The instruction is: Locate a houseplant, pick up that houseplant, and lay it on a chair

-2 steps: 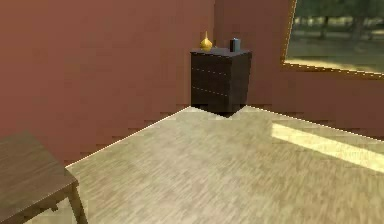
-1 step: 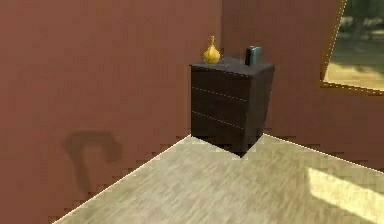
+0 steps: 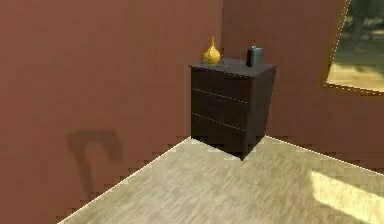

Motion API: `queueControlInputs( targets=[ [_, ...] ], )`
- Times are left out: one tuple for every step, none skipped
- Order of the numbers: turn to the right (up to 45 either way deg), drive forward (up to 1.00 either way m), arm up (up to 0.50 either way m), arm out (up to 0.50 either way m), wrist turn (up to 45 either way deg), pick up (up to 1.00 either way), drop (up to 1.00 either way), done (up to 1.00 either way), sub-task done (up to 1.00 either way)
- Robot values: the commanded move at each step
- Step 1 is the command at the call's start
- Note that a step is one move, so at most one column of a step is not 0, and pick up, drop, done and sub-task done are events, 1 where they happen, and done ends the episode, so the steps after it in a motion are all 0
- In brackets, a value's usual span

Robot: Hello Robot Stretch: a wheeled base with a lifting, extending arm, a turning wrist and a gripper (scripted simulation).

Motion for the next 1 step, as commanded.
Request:
queueControlInputs(
  targets=[
    [-45.0, 0.00, 0.00, 0.00, 0.0, 0.00, 0.00, 0.00, 0.00]
  ],
)
